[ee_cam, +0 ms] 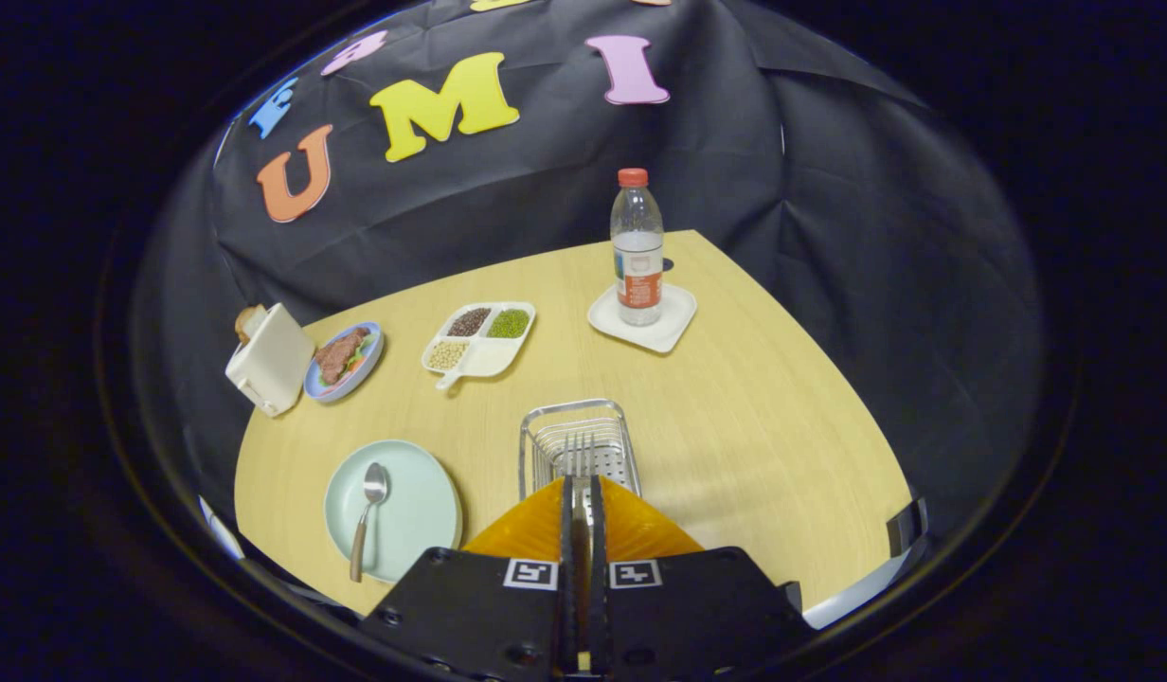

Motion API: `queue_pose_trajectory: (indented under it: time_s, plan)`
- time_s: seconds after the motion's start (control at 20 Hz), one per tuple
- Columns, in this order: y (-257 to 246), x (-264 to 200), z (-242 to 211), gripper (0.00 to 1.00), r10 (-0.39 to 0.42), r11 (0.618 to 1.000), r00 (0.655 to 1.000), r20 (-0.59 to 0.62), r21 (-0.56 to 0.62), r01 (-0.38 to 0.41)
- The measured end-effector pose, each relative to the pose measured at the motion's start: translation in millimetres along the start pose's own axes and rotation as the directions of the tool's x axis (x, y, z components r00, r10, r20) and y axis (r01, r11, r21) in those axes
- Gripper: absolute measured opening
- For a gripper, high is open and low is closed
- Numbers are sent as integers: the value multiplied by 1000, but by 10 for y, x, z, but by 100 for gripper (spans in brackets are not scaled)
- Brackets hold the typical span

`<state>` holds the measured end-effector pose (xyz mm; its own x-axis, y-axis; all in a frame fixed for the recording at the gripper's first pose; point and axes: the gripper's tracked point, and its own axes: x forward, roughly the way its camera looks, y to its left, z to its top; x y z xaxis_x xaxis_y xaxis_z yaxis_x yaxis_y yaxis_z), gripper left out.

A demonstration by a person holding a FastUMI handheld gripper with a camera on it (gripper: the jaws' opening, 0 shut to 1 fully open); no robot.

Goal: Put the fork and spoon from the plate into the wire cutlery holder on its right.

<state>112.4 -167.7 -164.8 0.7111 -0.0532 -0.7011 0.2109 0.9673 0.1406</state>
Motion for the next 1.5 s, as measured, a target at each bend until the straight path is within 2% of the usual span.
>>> queue_pose_trajectory:
  time_s: [0.05, 0.15, 0.35, 0.45, 0.55, 0.65, 0.85, 1.0, 1.3, 1.5]
  plan:
    - [16, -7, 23, 5, 6, 1000, 1000, 5, 1, -6]
    - [4, -39, 28, 10, -3, 1000, 1000, 13, -2, 3]
    - [79, -161, 103, 40, 7, 1000, 998, 64, -4, -6]
    - [109, -253, 149, 54, -15, 1000, 994, 105, -22, 17]
    - [168, -371, 189, 76, -43, 998, 988, 148, -45, 51]
    - [325, -471, 209, 94, -34, 997, 982, 188, -68, 48]
    - [622, -585, 156, 97, -28, 995, 972, 235, -85, 50]
    - [985, -588, 13, 96, 26, 994, 977, 210, -113, -2]
    - [1543, -356, -354, 97, 41, 987, 990, 135, -159, -19]
    - [1987, -177, -588, 97, 98, 980, 991, 88, -180, -81]
